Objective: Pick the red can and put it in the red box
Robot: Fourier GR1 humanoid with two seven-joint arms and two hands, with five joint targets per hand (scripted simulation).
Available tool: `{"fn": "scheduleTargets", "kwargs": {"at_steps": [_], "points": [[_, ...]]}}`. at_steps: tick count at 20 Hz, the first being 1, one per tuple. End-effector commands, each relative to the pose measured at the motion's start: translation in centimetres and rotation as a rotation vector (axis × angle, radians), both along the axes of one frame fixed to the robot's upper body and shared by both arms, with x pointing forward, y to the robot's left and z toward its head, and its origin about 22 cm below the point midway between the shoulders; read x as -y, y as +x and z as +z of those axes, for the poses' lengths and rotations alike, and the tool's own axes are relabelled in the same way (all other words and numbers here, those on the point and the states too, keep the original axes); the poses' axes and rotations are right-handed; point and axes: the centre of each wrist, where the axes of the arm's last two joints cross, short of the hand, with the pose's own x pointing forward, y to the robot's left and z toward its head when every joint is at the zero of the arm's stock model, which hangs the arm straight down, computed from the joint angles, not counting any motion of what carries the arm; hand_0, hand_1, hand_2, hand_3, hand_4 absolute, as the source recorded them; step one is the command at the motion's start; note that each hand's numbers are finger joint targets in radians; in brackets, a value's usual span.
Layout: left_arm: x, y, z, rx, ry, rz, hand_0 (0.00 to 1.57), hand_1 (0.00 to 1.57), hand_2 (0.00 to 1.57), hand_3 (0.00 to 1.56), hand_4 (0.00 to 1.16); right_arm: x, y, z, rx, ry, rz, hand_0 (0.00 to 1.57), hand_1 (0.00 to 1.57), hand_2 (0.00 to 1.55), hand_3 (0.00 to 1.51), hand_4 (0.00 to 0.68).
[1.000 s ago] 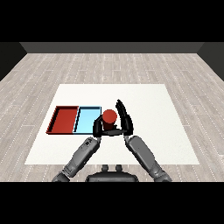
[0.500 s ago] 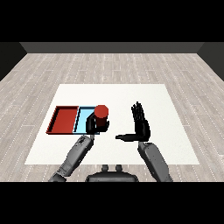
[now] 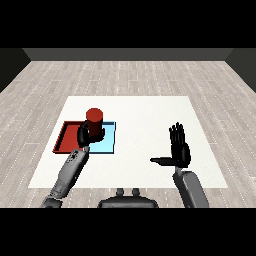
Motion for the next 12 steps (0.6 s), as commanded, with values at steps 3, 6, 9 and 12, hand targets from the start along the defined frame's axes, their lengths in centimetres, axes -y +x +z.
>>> {"fn": "scheduleTargets", "kwargs": {"at_steps": [3,6,9,12], "points": [[-7.3,0.9,2.5,-0.076,0.191,0.159,1.57,1.57,1.57,1.49,1.14,1.8,-1.6,-2.6,-0.041,-0.006,-0.040,0.00,0.00,0.00,0.00,0.000],[-10.2,2.9,1.5,-0.215,0.242,0.219,1.57,1.57,1.54,1.47,1.11,1.8,-1.3,-2.2,-0.058,0.013,-0.032,0.00,0.00,0.00,0.00,0.000],[-14.3,1.1,-1.8,-0.375,0.338,0.298,1.57,1.57,1.56,1.51,1.08,2.6,0.5,-2.3,-0.074,0.020,-0.052,0.00,0.00,0.00,0.00,0.000],[-16.7,2.0,-2.5,-0.489,0.386,0.350,1.57,1.57,1.55,1.47,1.05,2.2,-0.6,-4.5,-0.073,0.000,-0.055,0.00,0.00,0.00,0.00,0.000]]}}
